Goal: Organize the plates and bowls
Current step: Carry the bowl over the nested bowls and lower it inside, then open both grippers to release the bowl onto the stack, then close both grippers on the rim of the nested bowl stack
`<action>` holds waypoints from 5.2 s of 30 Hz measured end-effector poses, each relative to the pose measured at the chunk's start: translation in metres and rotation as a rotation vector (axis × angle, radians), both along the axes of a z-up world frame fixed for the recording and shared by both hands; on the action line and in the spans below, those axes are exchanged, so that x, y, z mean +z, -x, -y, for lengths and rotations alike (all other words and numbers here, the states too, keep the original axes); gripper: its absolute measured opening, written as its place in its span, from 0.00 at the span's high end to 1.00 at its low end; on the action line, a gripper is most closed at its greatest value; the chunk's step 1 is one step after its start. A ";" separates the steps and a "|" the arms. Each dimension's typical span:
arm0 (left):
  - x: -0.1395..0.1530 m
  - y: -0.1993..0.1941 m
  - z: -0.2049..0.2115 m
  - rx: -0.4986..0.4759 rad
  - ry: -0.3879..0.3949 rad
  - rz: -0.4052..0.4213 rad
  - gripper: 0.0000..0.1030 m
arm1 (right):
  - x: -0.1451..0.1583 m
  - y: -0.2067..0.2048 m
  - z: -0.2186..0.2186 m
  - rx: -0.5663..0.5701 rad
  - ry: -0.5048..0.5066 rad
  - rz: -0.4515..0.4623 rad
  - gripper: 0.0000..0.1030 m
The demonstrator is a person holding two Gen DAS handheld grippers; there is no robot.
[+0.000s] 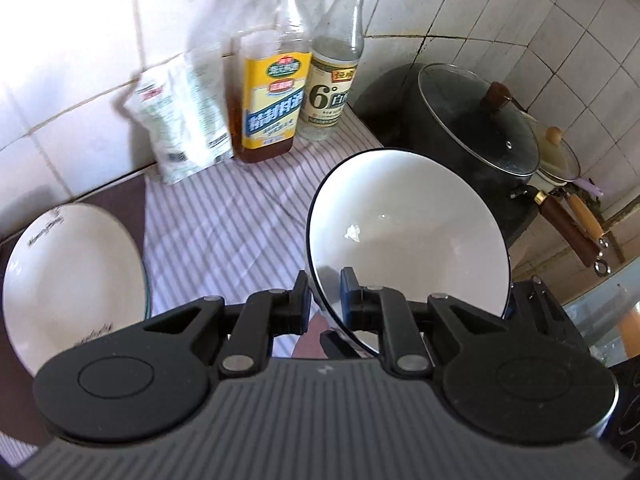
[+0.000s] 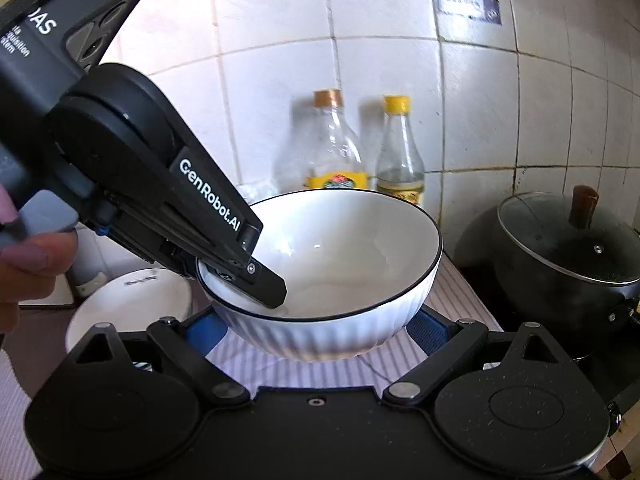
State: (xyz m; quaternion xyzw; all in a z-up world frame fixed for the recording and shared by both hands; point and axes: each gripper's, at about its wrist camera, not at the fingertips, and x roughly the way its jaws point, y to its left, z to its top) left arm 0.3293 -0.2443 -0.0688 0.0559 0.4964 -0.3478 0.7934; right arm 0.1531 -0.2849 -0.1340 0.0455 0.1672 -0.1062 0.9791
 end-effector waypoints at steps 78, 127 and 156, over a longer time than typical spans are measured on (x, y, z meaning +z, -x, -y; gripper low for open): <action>-0.080 0.046 -0.134 0.243 -0.258 -0.132 0.84 | -0.058 -0.021 -0.131 0.268 0.114 -0.345 0.02; -0.057 0.051 -0.180 0.299 -0.100 -0.118 0.91 | -0.068 -0.001 -0.139 0.254 0.147 -0.316 0.00; -0.028 0.079 -0.245 0.258 0.198 -0.059 0.59 | -0.099 0.046 -0.134 0.213 0.029 -0.156 0.00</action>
